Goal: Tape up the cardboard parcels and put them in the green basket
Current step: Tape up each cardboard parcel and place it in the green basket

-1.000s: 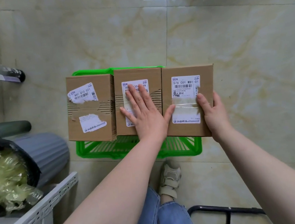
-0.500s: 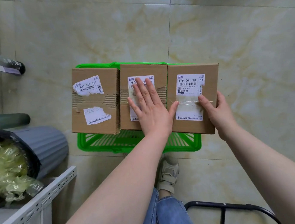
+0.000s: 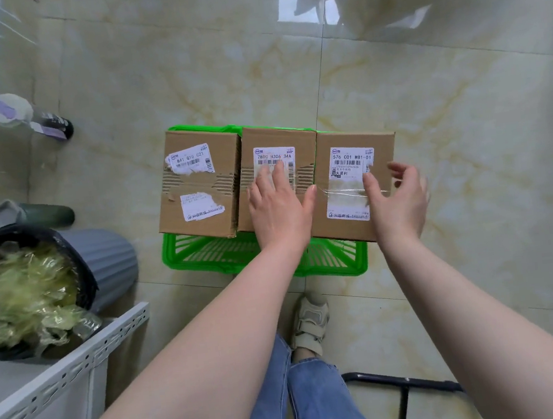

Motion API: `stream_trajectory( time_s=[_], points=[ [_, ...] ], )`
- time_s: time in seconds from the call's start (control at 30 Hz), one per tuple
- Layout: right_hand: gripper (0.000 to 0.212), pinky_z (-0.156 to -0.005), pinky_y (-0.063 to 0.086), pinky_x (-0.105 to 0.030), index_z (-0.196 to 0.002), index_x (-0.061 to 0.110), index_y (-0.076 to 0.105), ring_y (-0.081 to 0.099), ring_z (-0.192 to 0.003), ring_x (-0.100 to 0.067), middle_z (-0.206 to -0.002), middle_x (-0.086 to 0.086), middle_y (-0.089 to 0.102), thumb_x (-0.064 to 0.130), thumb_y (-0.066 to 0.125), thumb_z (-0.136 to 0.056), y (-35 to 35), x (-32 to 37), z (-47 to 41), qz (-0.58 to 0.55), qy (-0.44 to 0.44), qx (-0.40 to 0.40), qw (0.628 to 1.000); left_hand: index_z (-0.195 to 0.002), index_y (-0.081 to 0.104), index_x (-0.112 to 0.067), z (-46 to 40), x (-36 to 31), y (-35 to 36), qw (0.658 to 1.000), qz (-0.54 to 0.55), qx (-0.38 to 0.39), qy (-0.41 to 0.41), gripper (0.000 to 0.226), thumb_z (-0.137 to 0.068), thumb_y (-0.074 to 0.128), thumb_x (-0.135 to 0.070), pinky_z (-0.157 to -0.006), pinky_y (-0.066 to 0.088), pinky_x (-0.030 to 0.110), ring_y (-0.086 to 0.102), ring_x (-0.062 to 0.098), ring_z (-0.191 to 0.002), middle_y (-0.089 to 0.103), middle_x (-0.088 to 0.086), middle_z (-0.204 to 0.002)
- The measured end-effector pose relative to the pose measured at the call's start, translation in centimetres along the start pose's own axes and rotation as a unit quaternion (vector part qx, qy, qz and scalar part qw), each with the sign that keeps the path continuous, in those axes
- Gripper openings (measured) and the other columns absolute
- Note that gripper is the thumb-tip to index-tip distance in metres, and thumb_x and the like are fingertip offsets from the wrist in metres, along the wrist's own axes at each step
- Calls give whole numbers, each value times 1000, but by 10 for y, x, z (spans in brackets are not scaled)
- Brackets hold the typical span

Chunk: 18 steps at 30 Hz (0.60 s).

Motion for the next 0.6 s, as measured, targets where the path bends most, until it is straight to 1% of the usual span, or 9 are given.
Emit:
stream_trajectory(
  time_s=[0.03,0.1,0.17,0.23,0.3,0.37,0.47,0.6],
  points=[
    [30,-90,44,-31,-111,19,59,57,-108,-18,-111,2,63,36,67,-88,3,13,11,-35,-3,32,999,-146,36,-15,7,5,-11,999,47,8,-17,61,-97,47,-49,-115,26,39,31,27,-138,35,9,-151],
    [11,-79,47,-27,-96,21,63,61,-88,-11,-91,7,65,29,67,-90,18,39,40,-117,21,140,983,-134,51,-15,24,20,-32,983,163,35,-75,43,-99,50,-41,-103,39,35,46,23,-125,51,5,-136],
    [6,-71,49,-24,-92,19,65,60,-79,-10,-86,3,67,25,65,-92,34,62,77,-193,75,266,942,-118,60,-15,49,39,-54,946,287,47,-146,26,-99,53,-32,-90,46,31,57,18,-109,63,2,-120],
    [11,-68,49,-22,-99,15,66,61,-76,-11,-89,-4,69,24,63,-93,40,82,116,-228,117,353,900,-107,62,-15,79,61,-79,891,400,37,-214,15,-99,54,-24,-86,49,31,61,17,-100,68,5,-113],
    [13,-68,49,-23,-101,11,67,60,-75,-13,-90,-7,69,21,62,-94,34,104,153,-234,117,401,878,-104,62,-12,117,84,-107,829,493,9,-265,12,-100,53,-19,-79,48,26,62,16,-93,69,8,-108],
    [10,-65,49,-21,-95,11,67,60,-71,-12,-86,-6,69,20,63,-94,20,129,192,-233,99,437,863,-104,61,-11,161,107,-140,778,553,-29,-297,12,-100,52,-18,-71,46,22,60,12,-85,68,4,-98],
    [9,-58,49,-18,-91,10,67,59,-63,-9,-77,-3,68,19,64,-93,-1,163,258,-216,63,485,845,-95,63,-15,237,144,-188,707,618,-93,-331,11,-99,53,-17,-67,45,20,60,9,-78,67,-1,-88],
    [10,-63,46,-21,-85,13,67,59,-67,-10,-78,-2,67,22,66,-90,-12,201,360,-154,4,554,818,-88,63,-18,335,192,-240,611,677,-191,-362,12,-98,56,-17,-63,44,18,61,6,-69,68,-2,-81]
  ],
)
Point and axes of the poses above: each hand's wrist, its own z-axis away from the middle knuckle, its own y-axis out of the palm, x = y × z, the point moved 8 cm from there along -z, towards the middle knuckle
